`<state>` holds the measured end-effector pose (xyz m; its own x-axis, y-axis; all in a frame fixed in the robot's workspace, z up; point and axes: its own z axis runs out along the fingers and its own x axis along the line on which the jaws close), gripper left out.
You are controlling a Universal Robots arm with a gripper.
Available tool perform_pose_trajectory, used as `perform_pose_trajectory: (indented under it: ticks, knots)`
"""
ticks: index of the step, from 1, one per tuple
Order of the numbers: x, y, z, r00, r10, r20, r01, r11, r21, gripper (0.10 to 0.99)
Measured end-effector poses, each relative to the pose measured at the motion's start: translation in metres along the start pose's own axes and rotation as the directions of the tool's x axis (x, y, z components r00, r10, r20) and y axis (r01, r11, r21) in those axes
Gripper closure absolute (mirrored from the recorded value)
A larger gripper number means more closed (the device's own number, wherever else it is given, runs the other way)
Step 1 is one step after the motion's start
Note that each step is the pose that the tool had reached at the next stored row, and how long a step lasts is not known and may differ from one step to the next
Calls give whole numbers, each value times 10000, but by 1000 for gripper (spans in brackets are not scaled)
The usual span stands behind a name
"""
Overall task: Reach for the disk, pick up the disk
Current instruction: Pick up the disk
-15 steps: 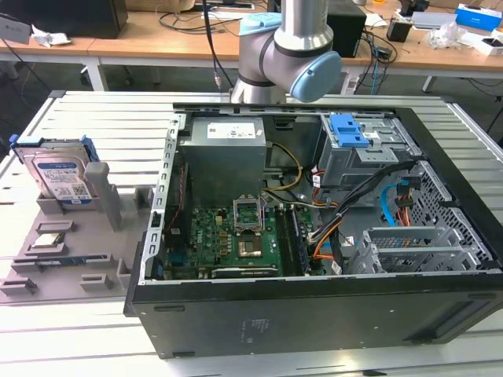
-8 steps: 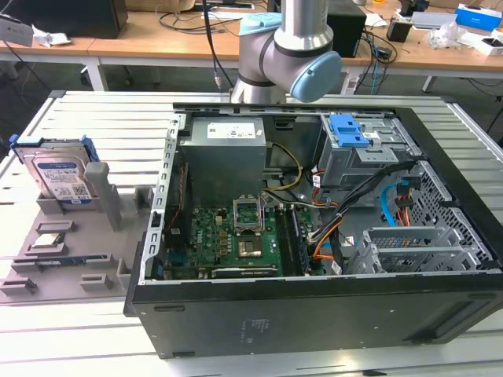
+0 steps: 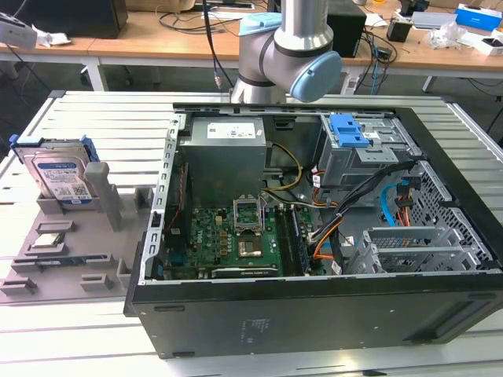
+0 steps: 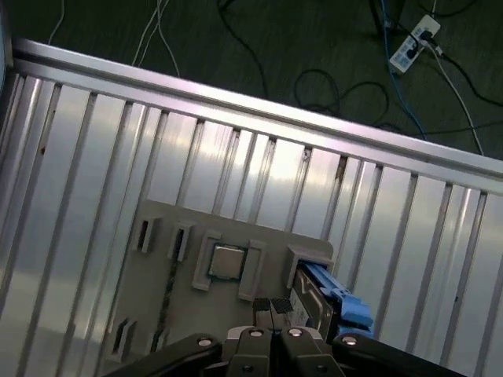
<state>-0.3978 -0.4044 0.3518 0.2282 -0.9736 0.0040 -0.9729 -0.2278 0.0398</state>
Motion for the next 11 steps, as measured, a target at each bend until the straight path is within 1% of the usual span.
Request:
perform_pose_trajectory:
  ticks: [1, 3, 6, 9, 11]
  knots:
    - [0, 0, 0, 9997, 227, 8, -227, 9997, -1, 980]
    - [0, 0, 1, 9987, 517, 17, -517, 9987, -3, 980]
    - [0, 0, 1, 9954, 961, 32, -961, 9954, -6, 980]
    - [0, 0, 1, 9895, 1448, 46, -1448, 9895, -11, 980]
    - [0, 0, 2, 9819, 1895, 58, -1895, 9819, -16, 980]
